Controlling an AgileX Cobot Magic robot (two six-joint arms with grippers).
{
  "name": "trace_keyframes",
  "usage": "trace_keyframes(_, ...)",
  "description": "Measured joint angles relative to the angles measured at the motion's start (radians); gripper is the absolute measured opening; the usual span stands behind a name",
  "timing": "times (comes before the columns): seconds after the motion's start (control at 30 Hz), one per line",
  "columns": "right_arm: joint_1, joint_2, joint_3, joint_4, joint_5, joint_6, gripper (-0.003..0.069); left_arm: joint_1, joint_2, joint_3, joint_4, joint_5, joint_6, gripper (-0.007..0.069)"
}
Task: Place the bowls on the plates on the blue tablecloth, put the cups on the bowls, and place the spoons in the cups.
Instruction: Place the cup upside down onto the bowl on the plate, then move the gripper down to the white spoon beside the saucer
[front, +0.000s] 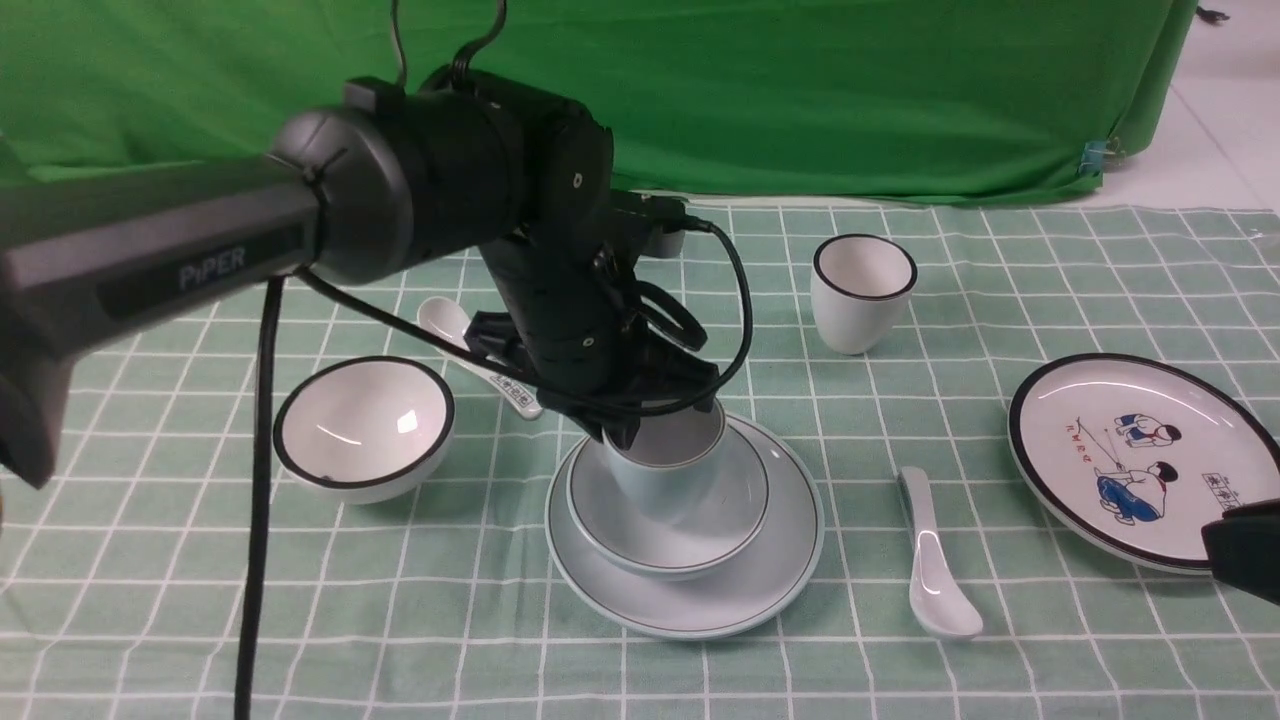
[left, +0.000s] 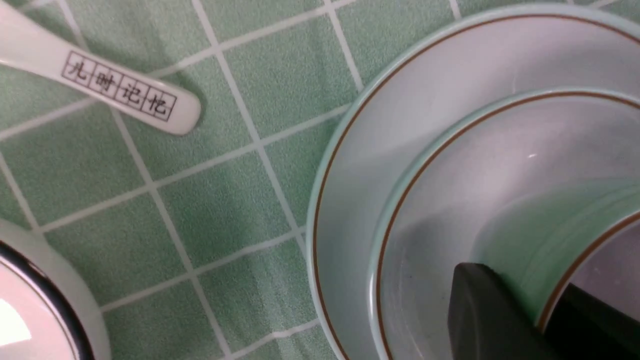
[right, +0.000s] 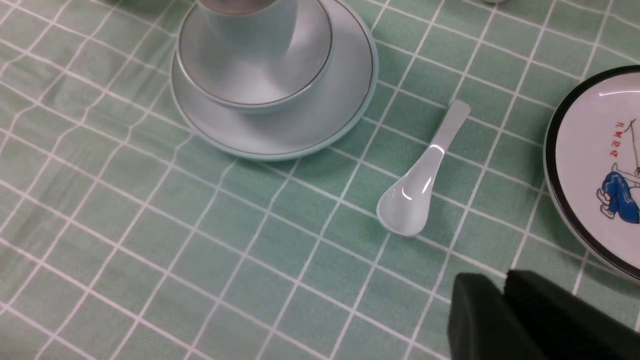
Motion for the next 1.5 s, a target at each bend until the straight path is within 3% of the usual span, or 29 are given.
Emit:
trace_keyframes(0.33,0.000,0.000,0.000,0.000,0.000,0.001,0.0120,0.000,0.027,0.001,-0.003,-0.004,-0.002,0.0083)
trace_keyframes(0.4,0.000,0.004,0.000,0.000,-0.005,0.015,0.0120,0.000,0.030,0.001,-0.003,-0.003,-0.002,0.0141)
trace_keyframes(0.6,0.000,0.138,-0.015,0.000,-0.015,0.059,0.0121,0.000,0.023,-0.025,-0.003,0.037,-0.002,0.0413)
trace_keyframes(0.7,0.000,0.222,-0.040,0.000,-0.013,0.060,0.0121,0.000,-0.004,-0.053,-0.003,0.079,0.002,0.0453)
trace_keyframes(0.8,-0.035,0.374,-0.117,0.011,0.027,0.031,0.0108,0.000,-0.104,-0.072,0.030,0.153,0.015,0.0386)
trace_keyframes(0.9,-0.113,0.525,-0.203,0.060,0.077,-0.029,0.0104,0.000,-0.227,-0.053,0.065,0.196,0.009,0.0174)
trace_keyframes(1.03,-0.182,0.710,-0.299,0.116,0.079,-0.064,0.0134,0.000,-0.409,0.047,0.062,0.171,0.004,0.0033)
trace_keyframes(1.3,-0.198,1.005,-0.454,0.128,-0.006,-0.071,0.0432,0.000,-0.799,0.425,0.043,0.006,-0.055,0.0002)
trace_keyframes(1.5,-0.198,1.153,-0.495,0.128,-0.060,-0.071,0.0468,0.000,-1.007,0.658,0.043,-0.061,-0.095,0.0002)
